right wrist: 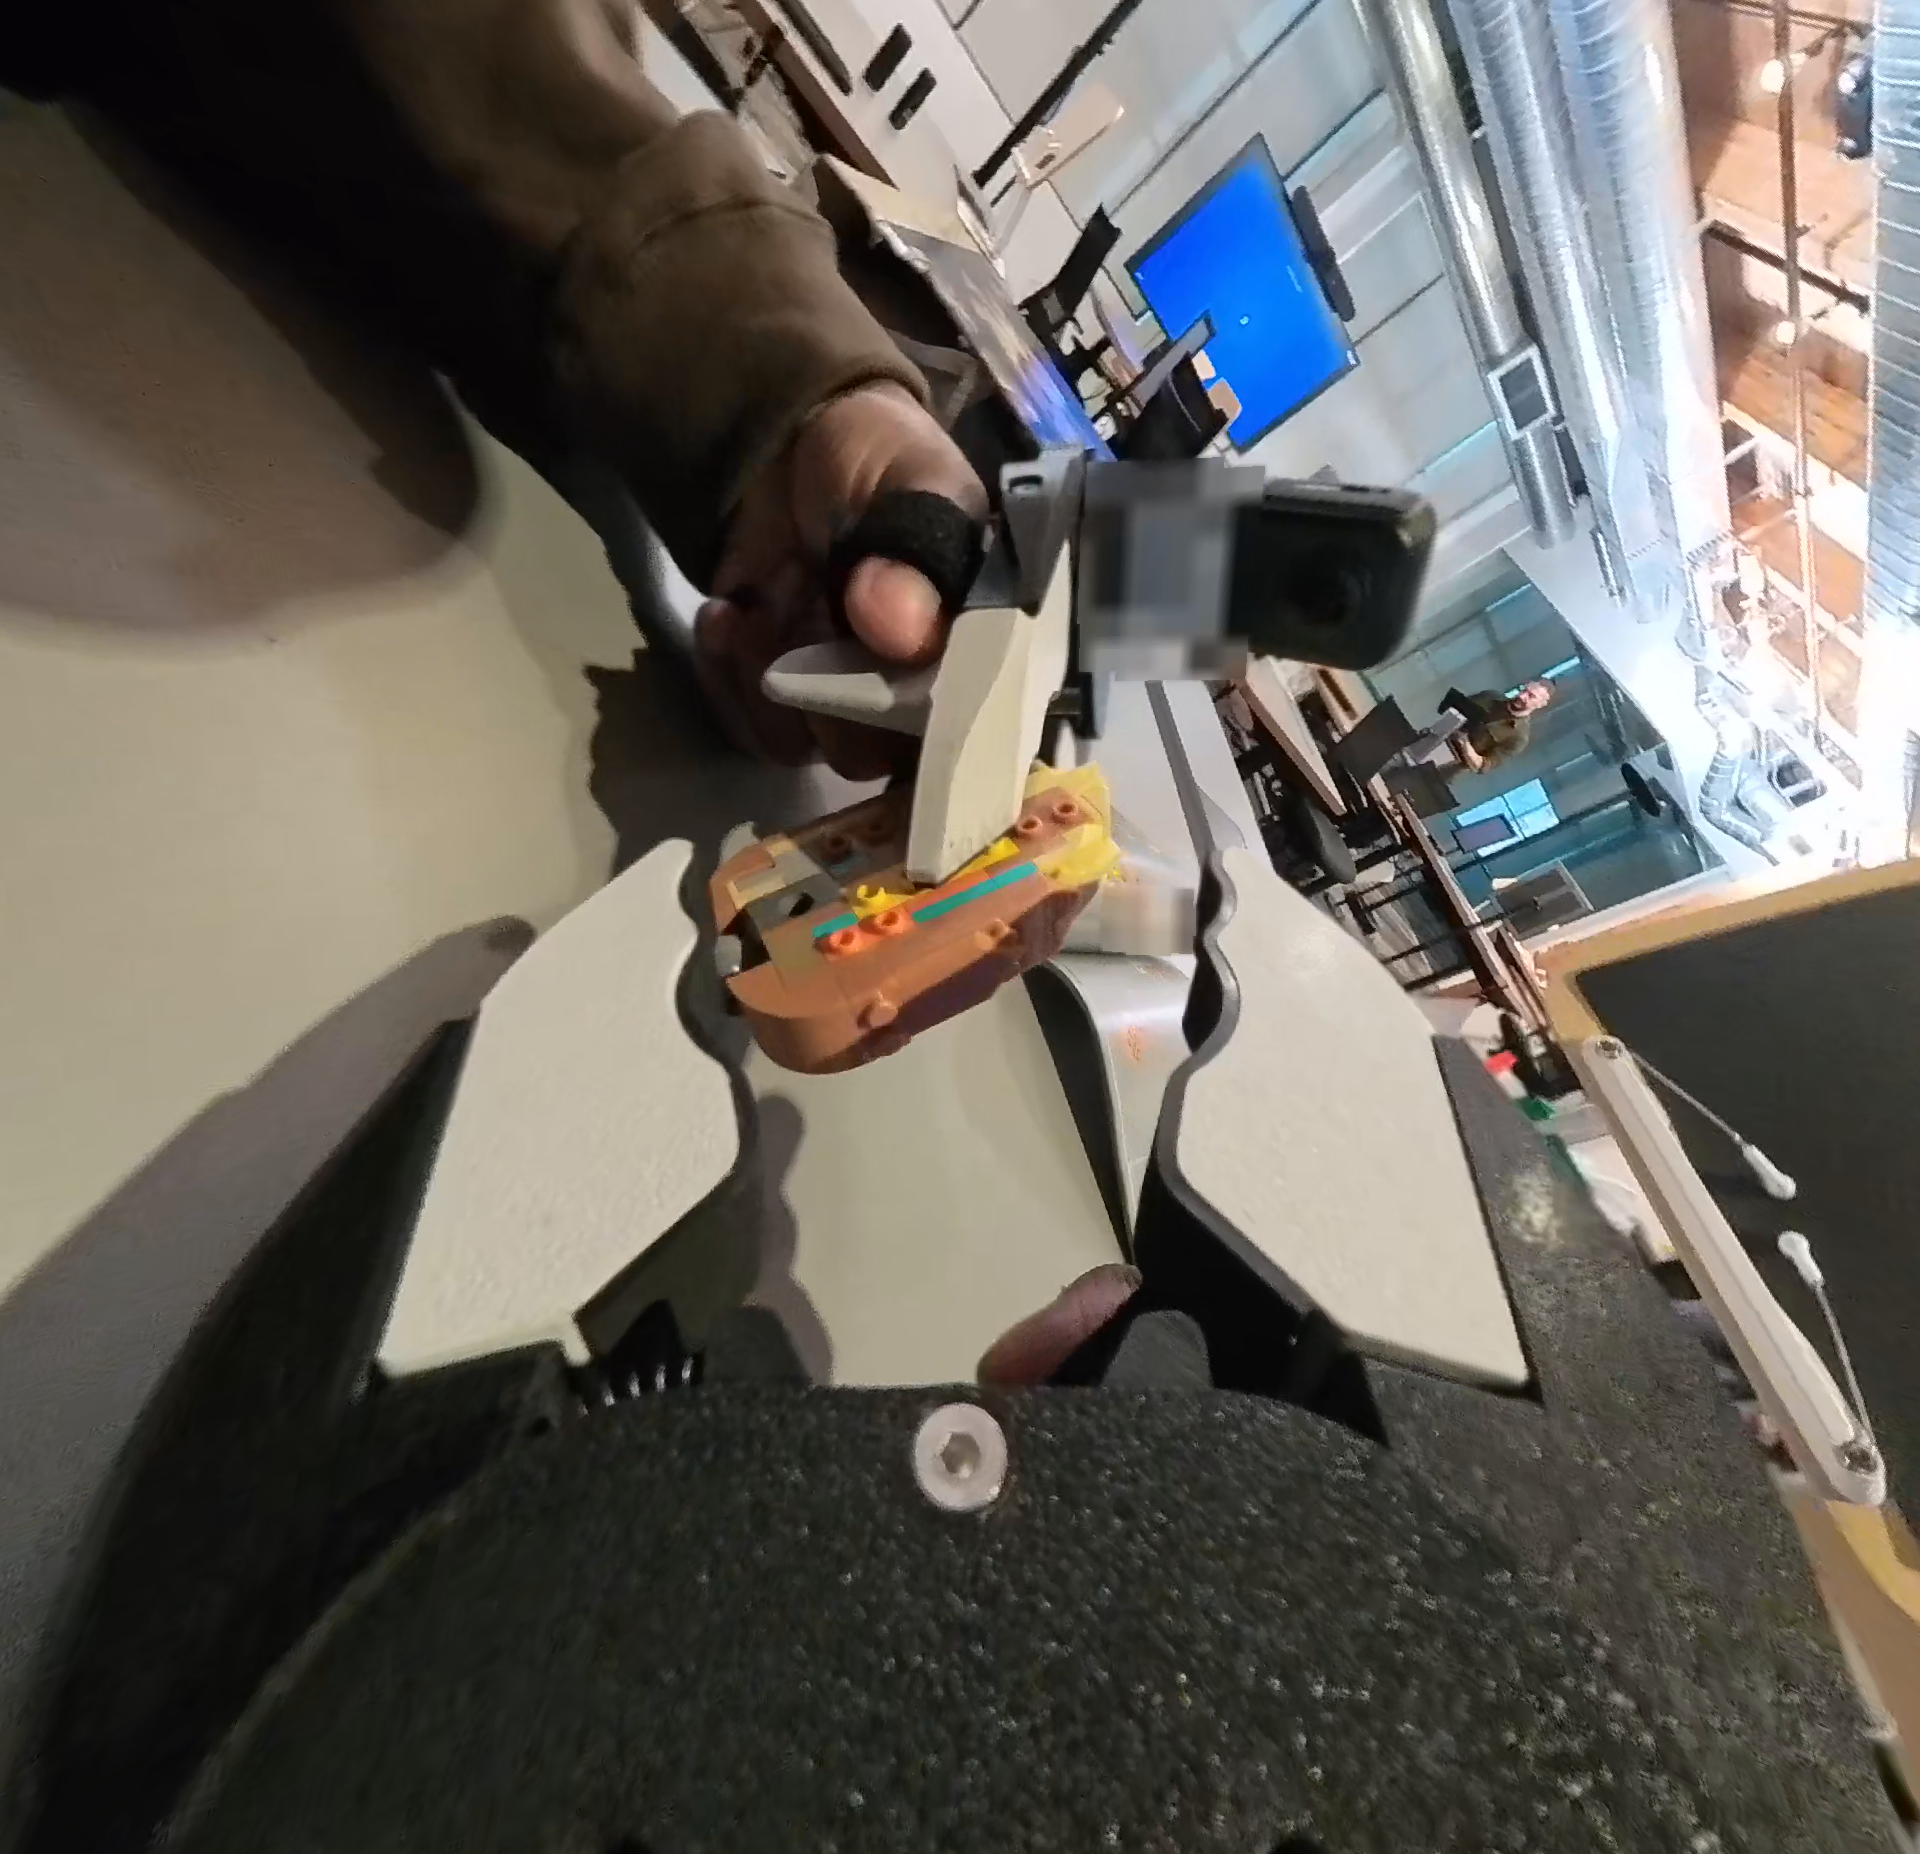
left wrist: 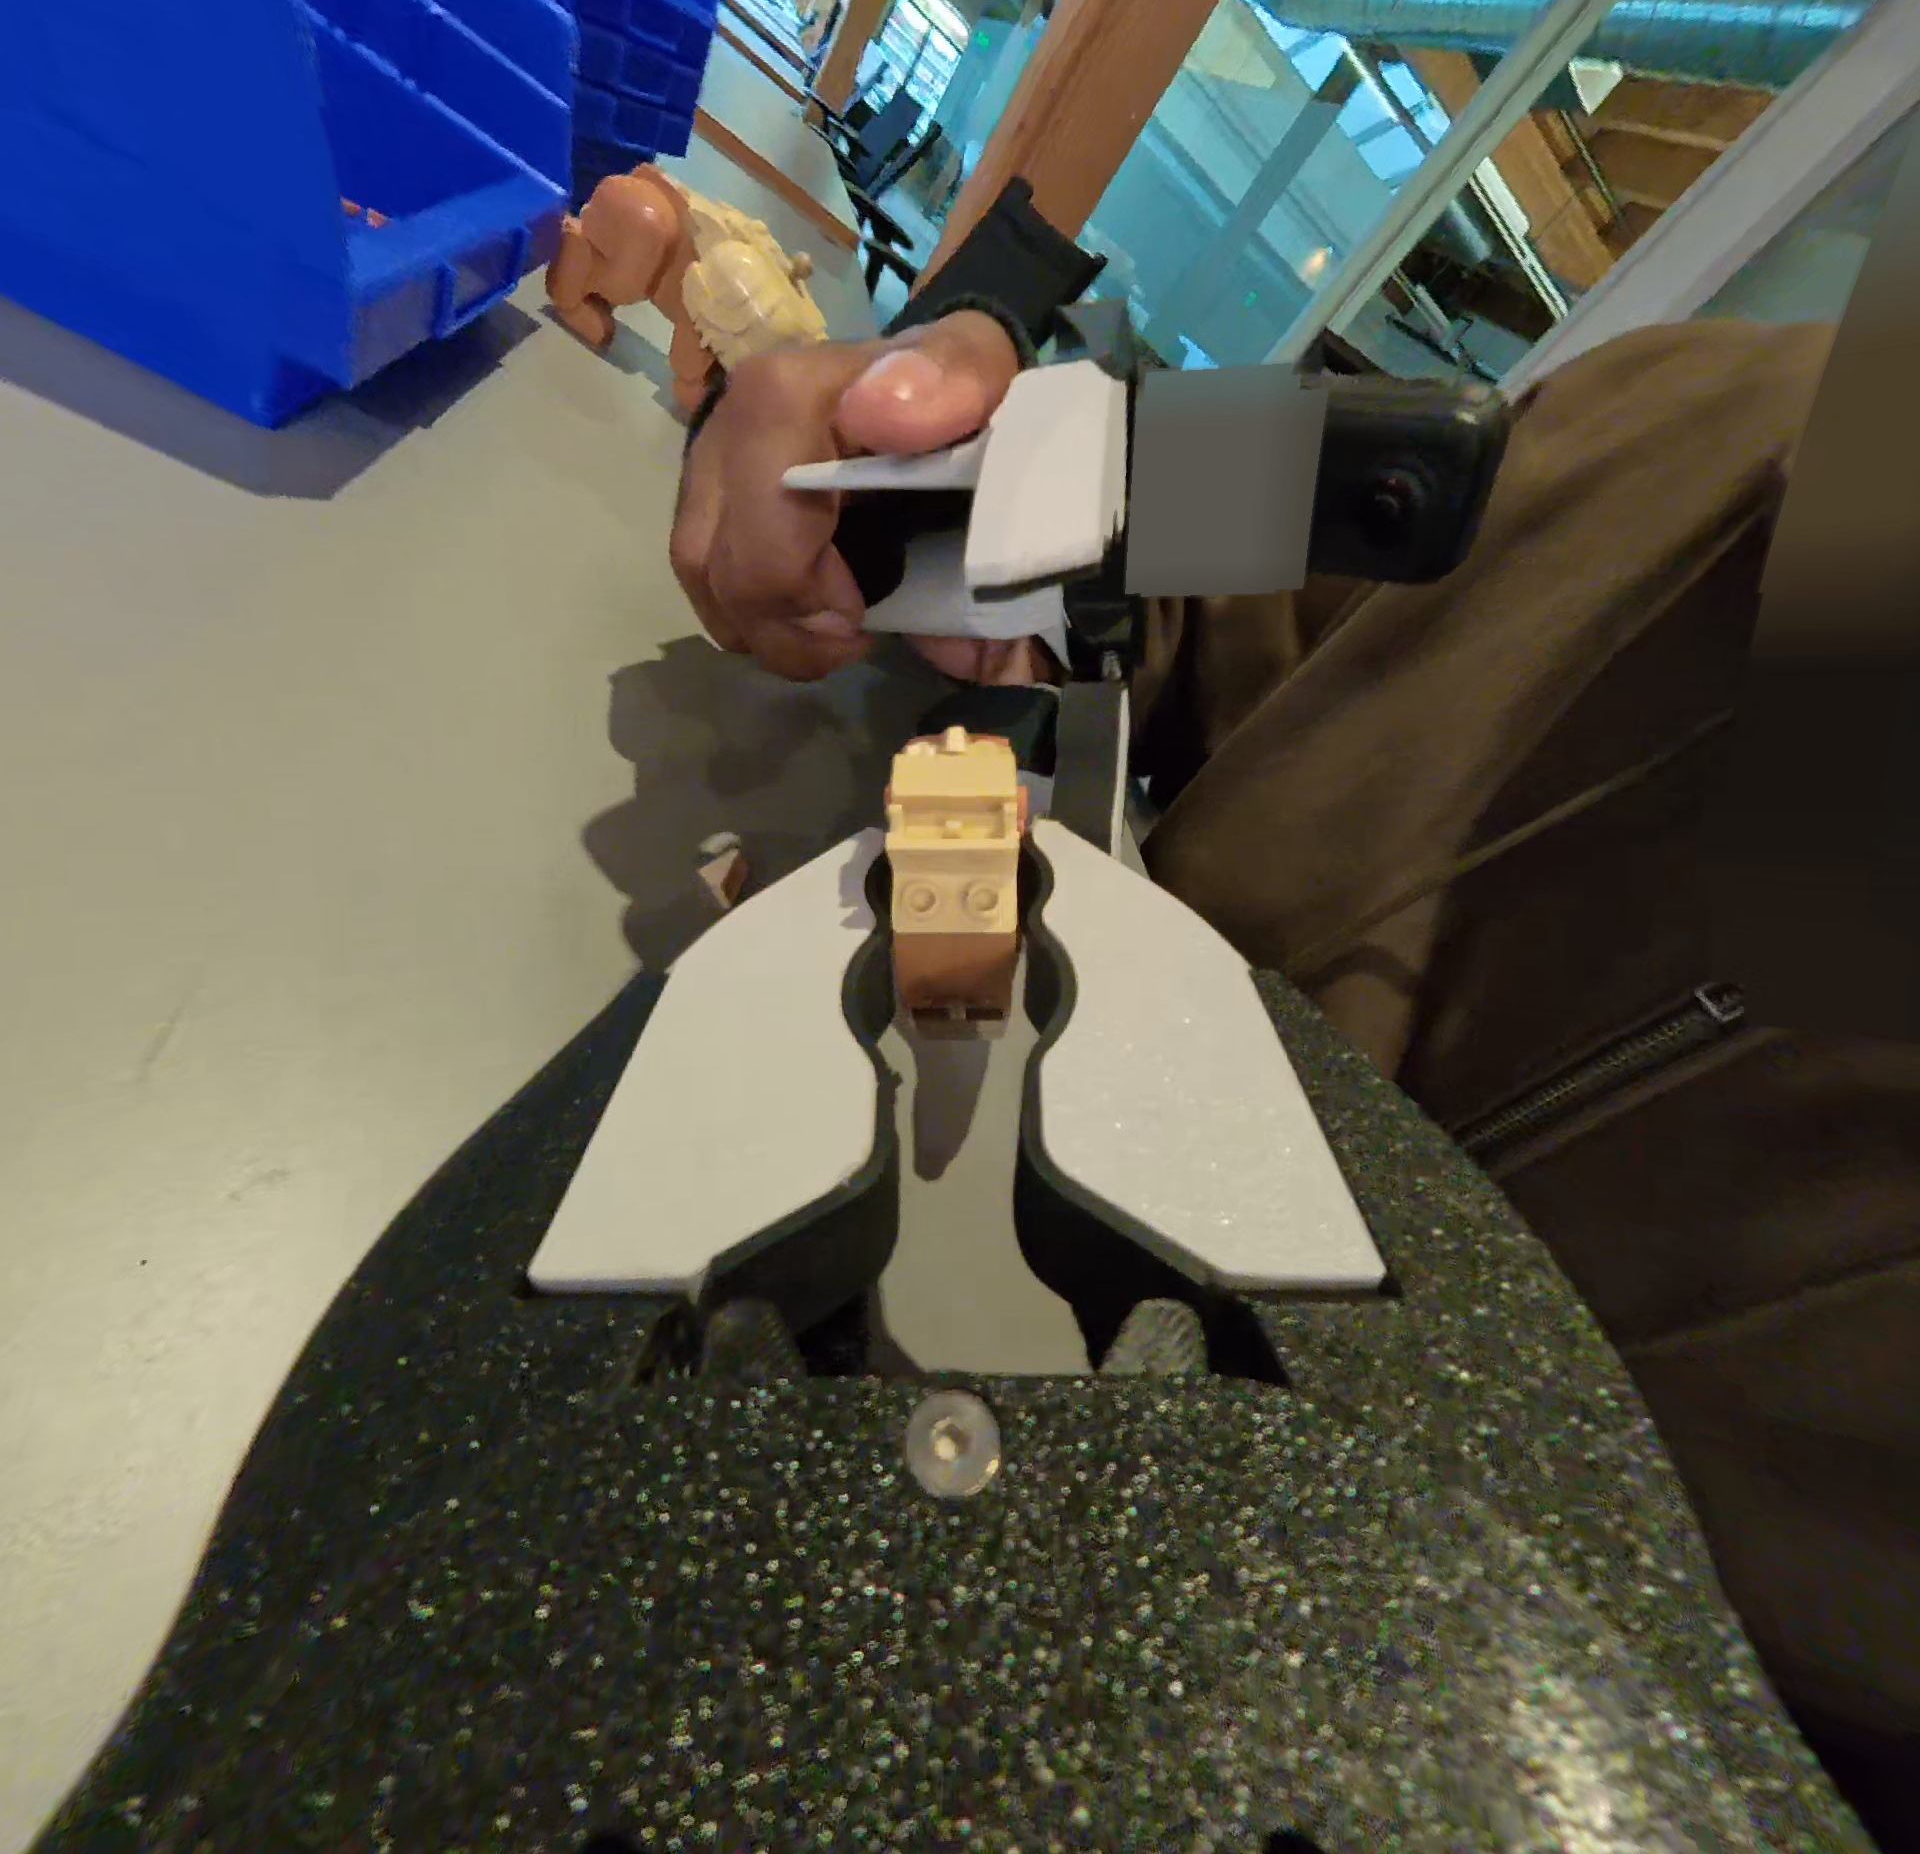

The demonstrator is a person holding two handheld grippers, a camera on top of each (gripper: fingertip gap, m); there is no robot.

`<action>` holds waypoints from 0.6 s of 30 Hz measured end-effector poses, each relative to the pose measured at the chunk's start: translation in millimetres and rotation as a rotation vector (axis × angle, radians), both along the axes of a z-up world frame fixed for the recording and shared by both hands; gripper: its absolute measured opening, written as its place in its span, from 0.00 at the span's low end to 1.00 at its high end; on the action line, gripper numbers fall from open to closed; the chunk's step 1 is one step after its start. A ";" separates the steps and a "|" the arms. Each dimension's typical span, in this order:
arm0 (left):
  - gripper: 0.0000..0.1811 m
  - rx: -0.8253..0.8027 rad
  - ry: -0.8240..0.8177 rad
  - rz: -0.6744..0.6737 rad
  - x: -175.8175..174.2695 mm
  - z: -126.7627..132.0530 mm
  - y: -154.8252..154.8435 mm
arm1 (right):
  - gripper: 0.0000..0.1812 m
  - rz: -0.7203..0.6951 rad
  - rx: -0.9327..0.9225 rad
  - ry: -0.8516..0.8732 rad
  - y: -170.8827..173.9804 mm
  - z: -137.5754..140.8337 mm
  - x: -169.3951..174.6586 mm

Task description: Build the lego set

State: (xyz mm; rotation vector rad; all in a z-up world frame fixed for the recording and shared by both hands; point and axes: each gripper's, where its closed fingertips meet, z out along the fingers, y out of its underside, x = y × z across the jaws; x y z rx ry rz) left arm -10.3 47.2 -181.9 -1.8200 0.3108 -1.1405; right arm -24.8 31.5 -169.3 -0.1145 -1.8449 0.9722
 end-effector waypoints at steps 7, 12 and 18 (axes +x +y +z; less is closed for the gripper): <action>0.12 0.002 -0.002 0.122 -19.1 2.6 8.3 | 0.34 -0.085 -0.417 -0.096 33.1 30.6 -10.0; 0.12 0.079 0.228 0.162 -21.8 -2.8 9.6 | 0.30 -0.079 -0.646 -0.450 37.6 15.7 -16.0; 0.12 0.209 0.565 0.141 -13.4 -10.8 8.6 | 0.19 -0.015 -0.635 -0.552 25.6 6.4 -7.9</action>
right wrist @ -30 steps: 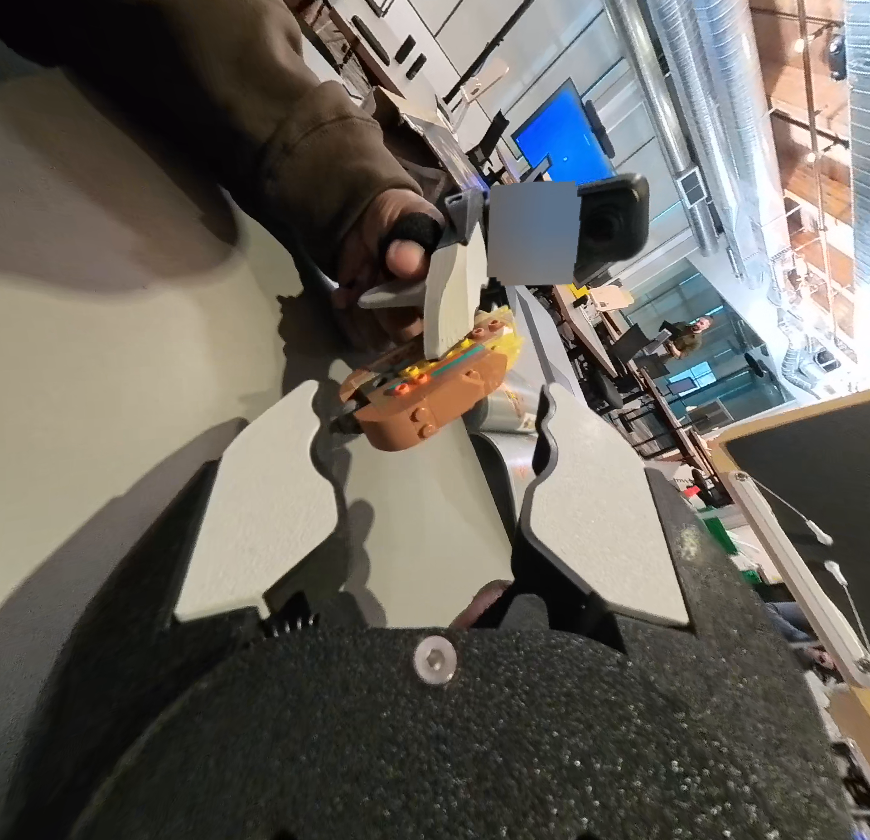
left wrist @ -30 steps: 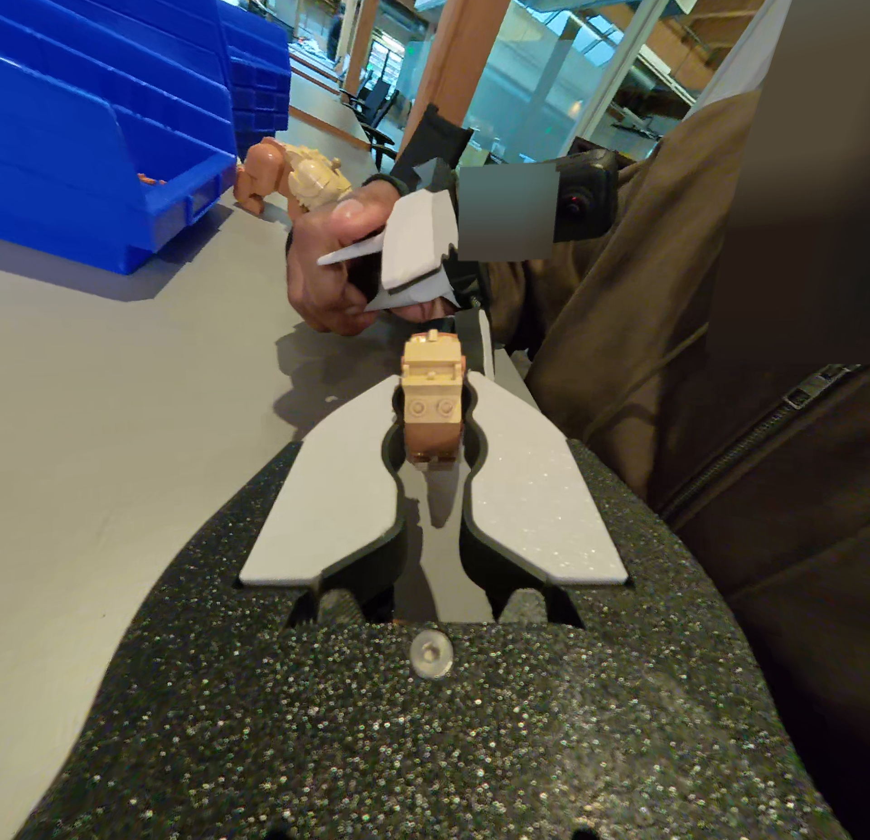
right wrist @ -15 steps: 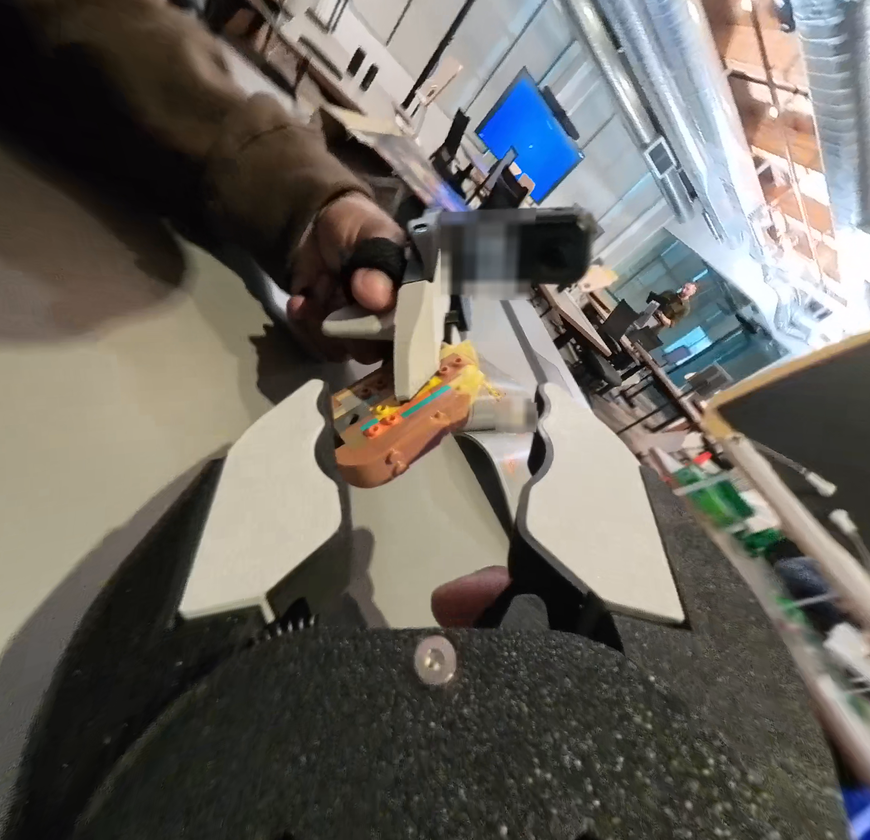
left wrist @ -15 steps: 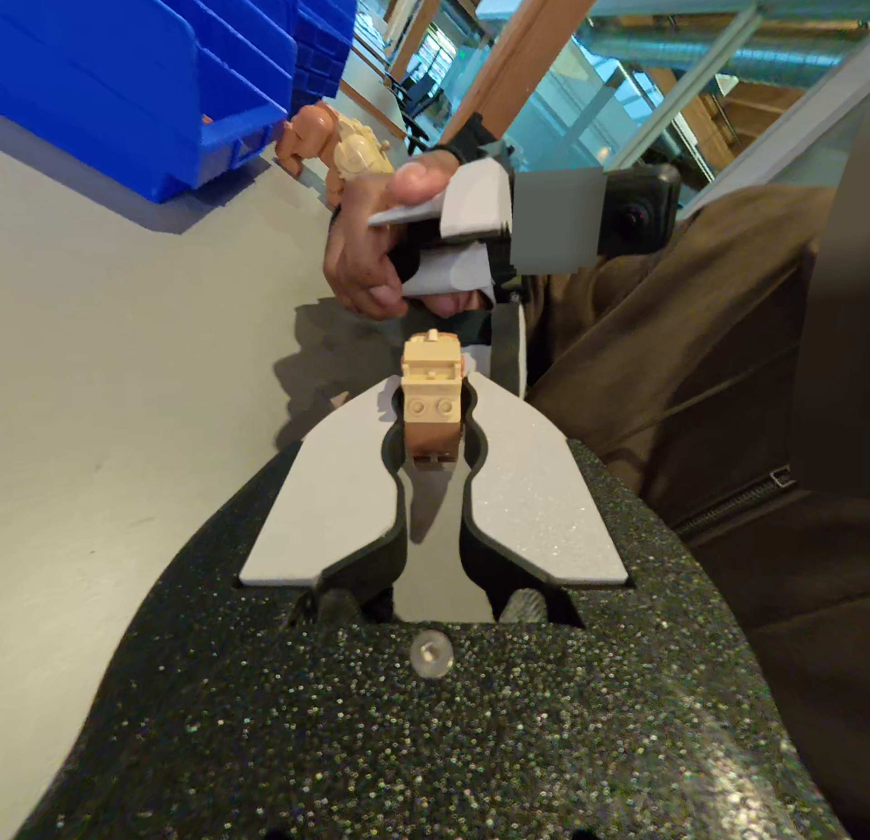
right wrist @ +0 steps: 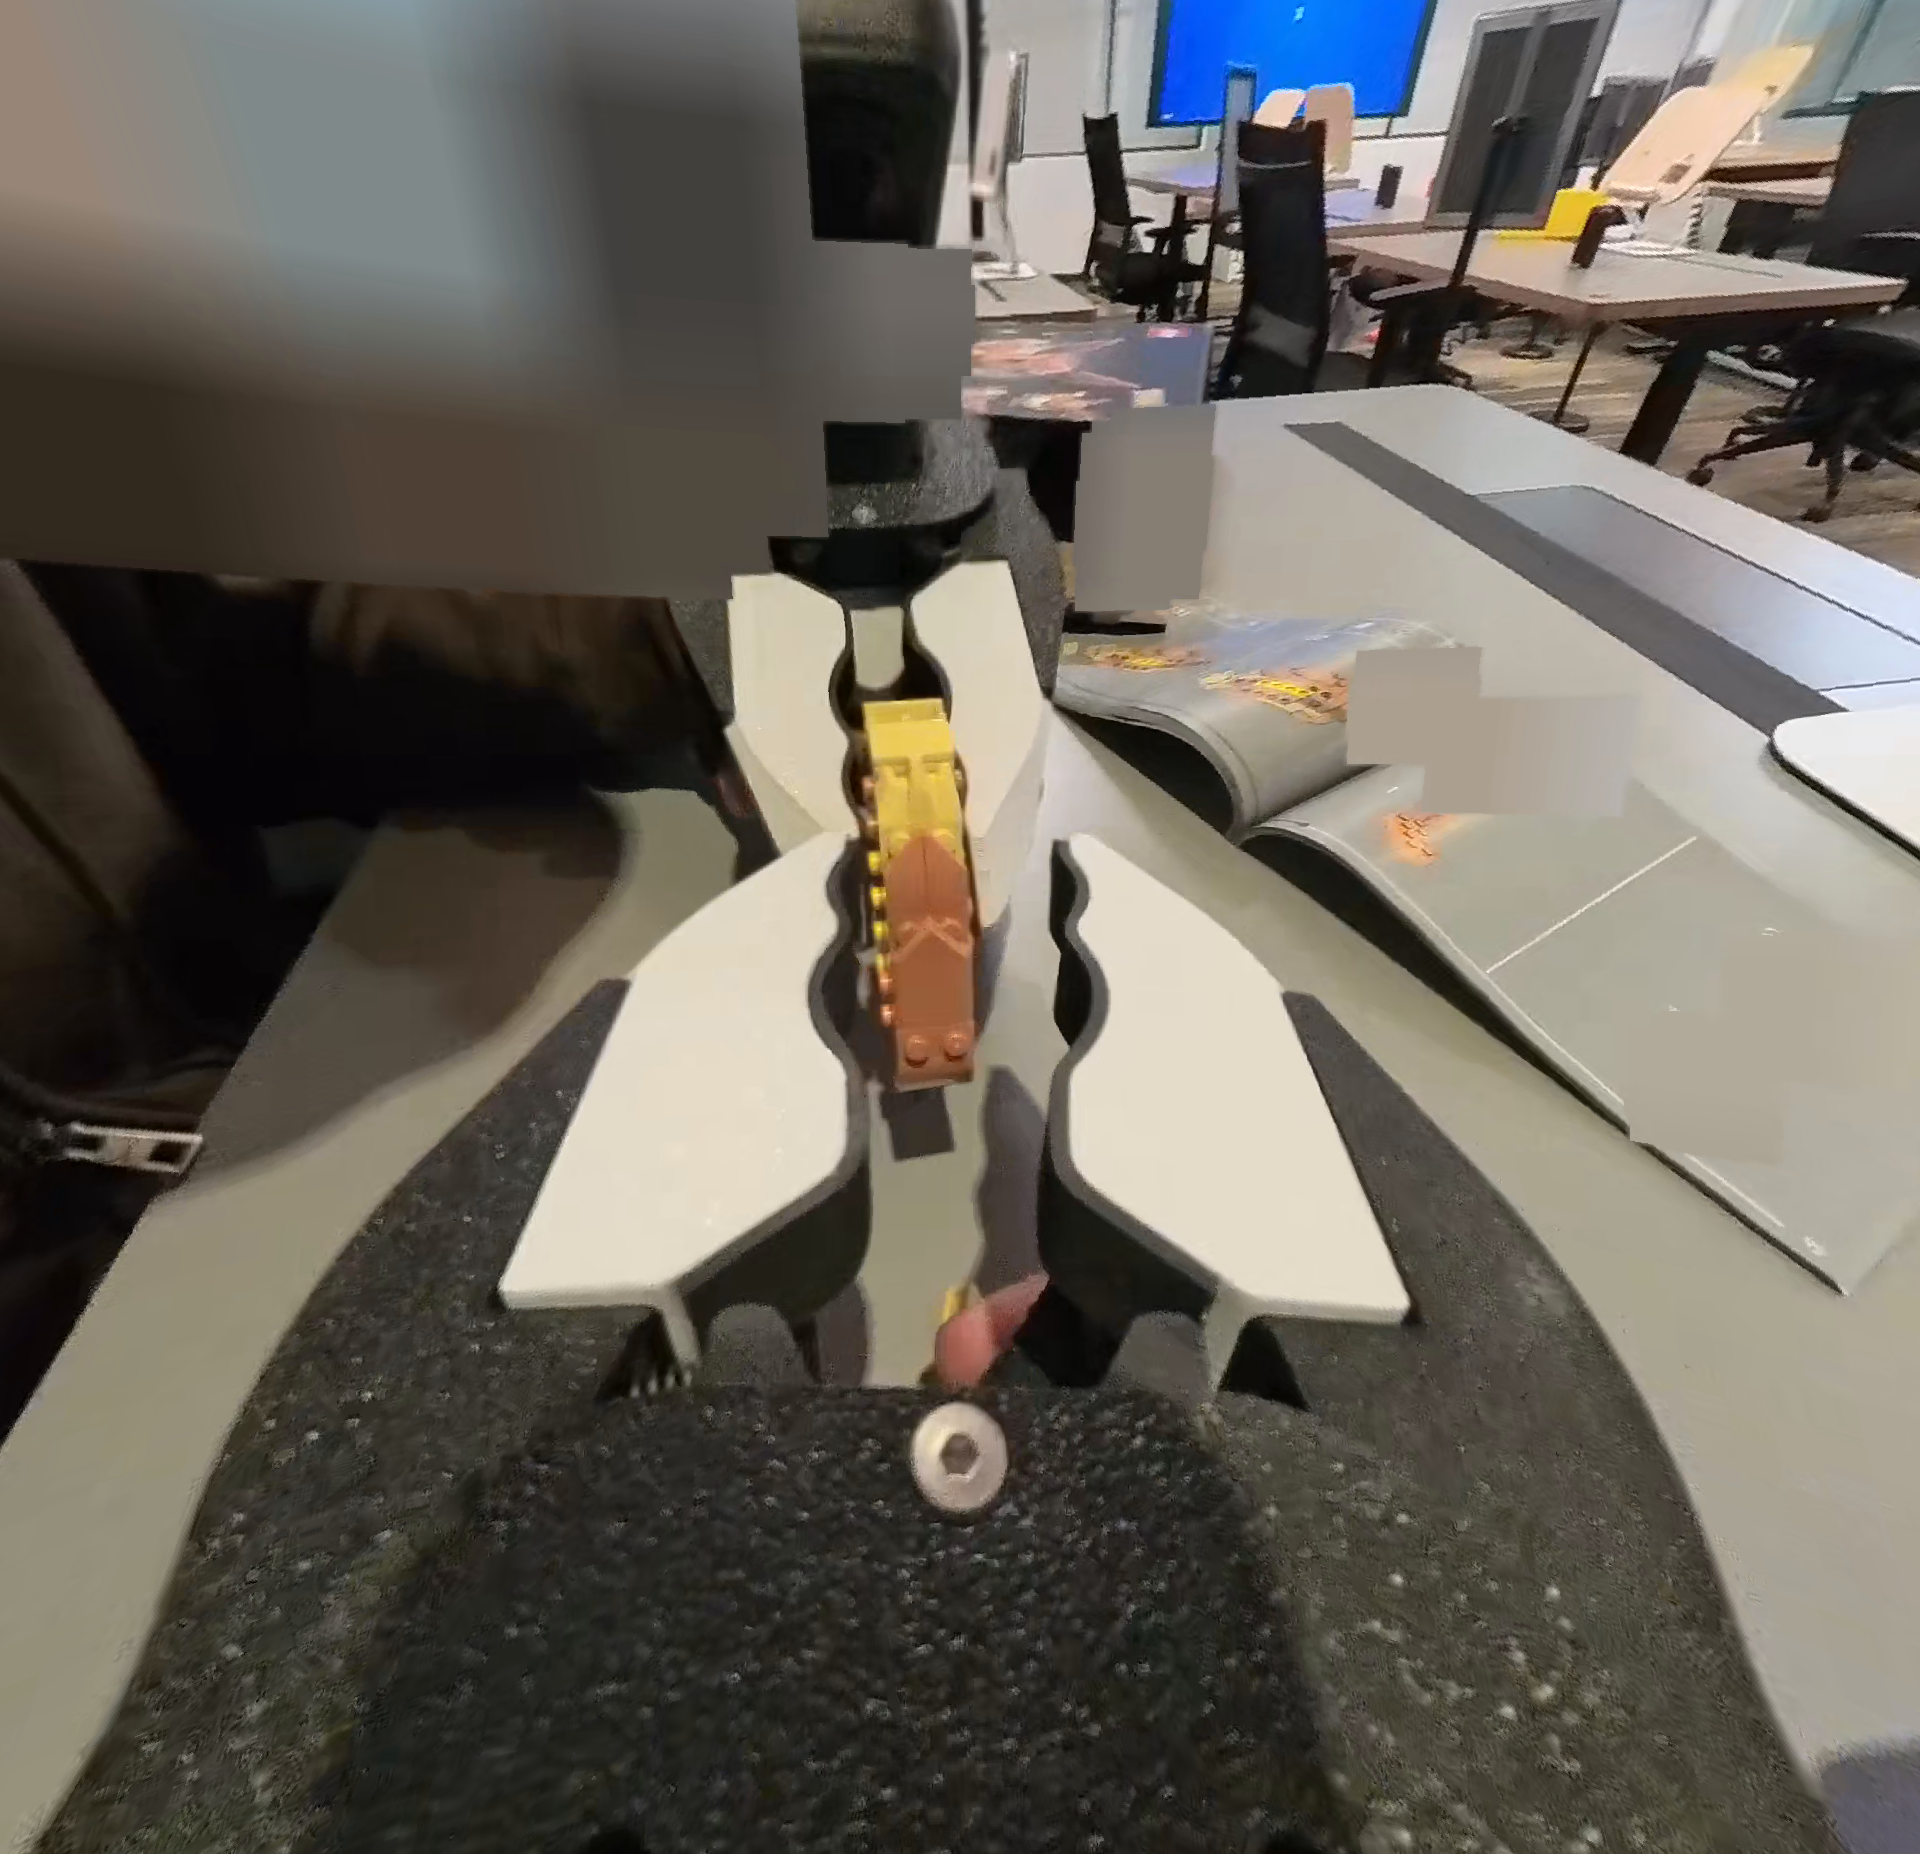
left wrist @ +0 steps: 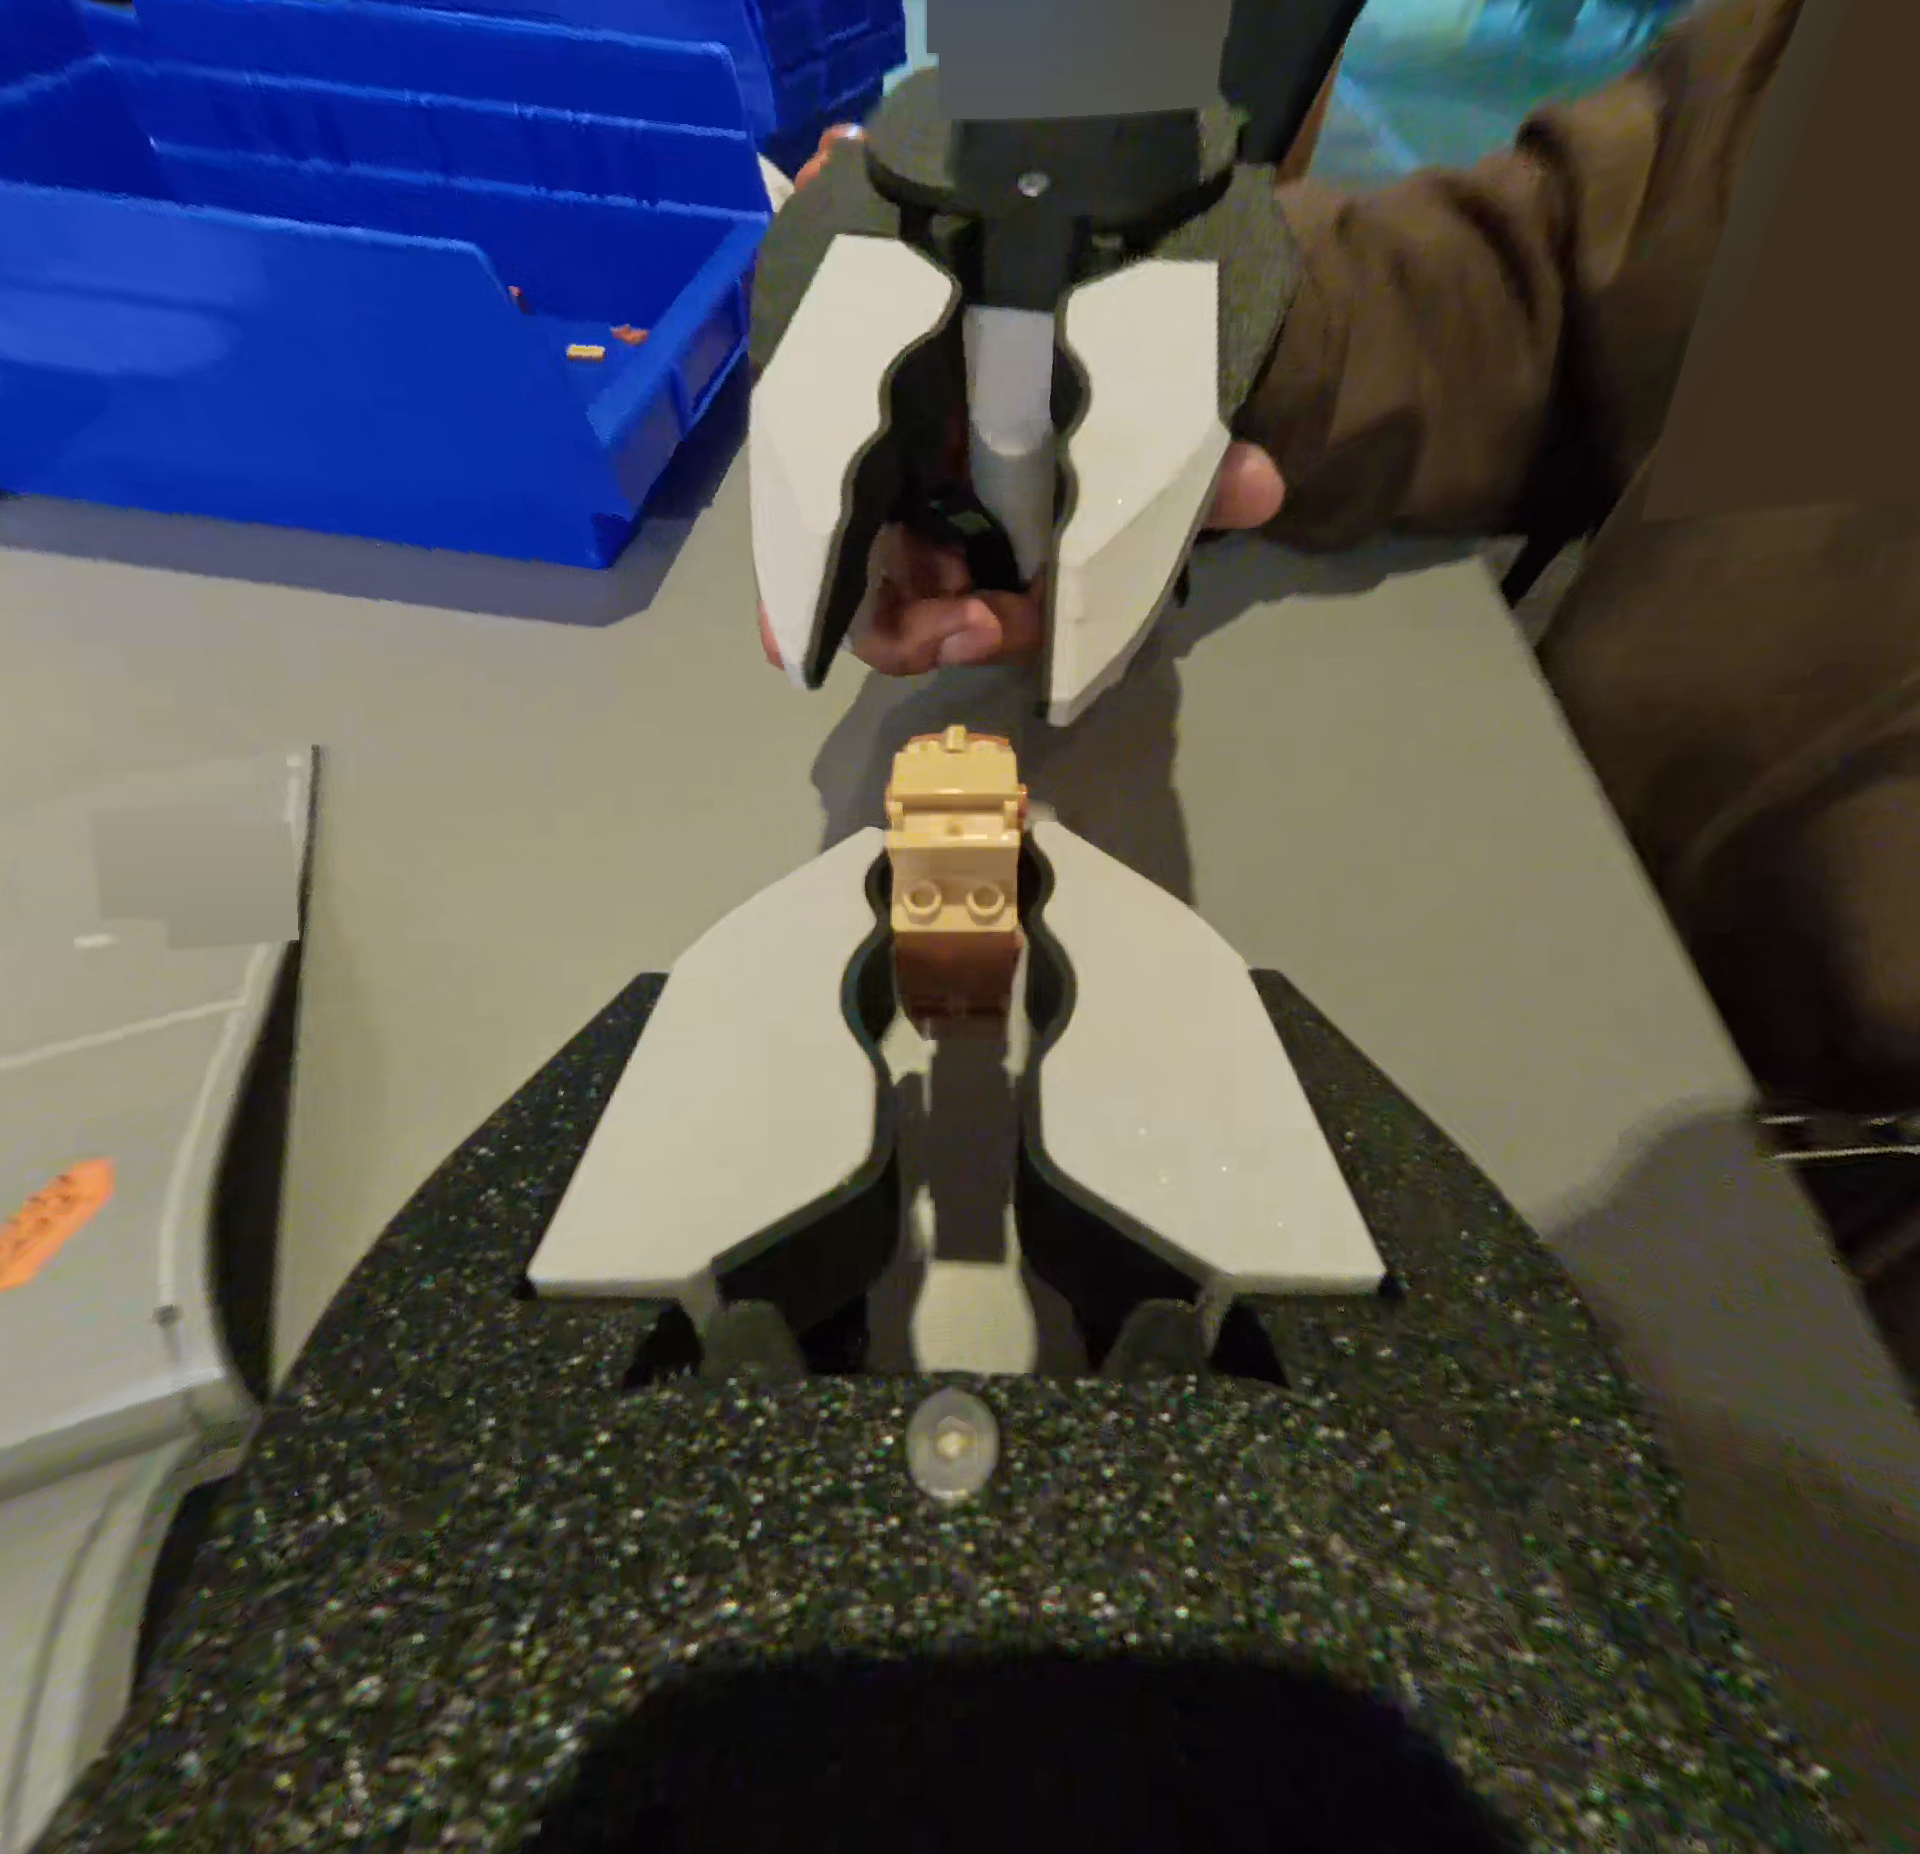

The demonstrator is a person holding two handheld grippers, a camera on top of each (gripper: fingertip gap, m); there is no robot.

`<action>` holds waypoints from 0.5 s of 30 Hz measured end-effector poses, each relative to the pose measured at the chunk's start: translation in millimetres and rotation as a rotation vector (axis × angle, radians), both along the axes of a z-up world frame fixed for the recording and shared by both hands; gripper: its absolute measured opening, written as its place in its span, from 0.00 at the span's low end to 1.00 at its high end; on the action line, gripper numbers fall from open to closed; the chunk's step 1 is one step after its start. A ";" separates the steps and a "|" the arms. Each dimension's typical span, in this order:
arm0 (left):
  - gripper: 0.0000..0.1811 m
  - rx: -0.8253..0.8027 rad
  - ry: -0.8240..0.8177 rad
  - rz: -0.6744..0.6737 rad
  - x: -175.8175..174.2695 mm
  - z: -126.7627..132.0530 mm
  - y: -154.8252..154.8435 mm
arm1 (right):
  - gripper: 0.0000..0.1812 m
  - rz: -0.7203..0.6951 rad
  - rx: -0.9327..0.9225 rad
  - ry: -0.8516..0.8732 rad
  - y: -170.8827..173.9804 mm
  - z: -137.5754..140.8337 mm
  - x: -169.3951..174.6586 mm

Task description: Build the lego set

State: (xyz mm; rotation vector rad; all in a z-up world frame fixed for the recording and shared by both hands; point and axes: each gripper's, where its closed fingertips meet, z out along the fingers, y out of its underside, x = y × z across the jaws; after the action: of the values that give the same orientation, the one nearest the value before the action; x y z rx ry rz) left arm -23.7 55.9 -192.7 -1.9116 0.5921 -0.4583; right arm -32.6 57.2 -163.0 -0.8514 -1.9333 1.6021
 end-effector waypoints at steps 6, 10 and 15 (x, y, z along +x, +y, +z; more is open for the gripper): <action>0.12 -0.001 0.185 -0.003 2.3 -11.8 -0.5 | 0.16 0.031 0.130 0.017 -13.8 -14.2 4.1; 0.12 -0.026 0.216 -0.016 4.4 -17.0 -2.0 | 0.10 0.034 0.133 0.011 -14.5 -17.4 4.2; 0.12 -0.045 0.210 -0.027 6.3 -18.2 -3.6 | 0.09 0.051 0.143 0.005 -17.3 -20.0 5.9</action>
State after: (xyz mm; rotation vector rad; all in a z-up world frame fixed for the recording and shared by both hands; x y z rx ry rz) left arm -17.4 52.2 -210.9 -2.0116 0.7509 -0.2913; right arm -26.8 39.9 -183.0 -0.7450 -2.0539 1.4717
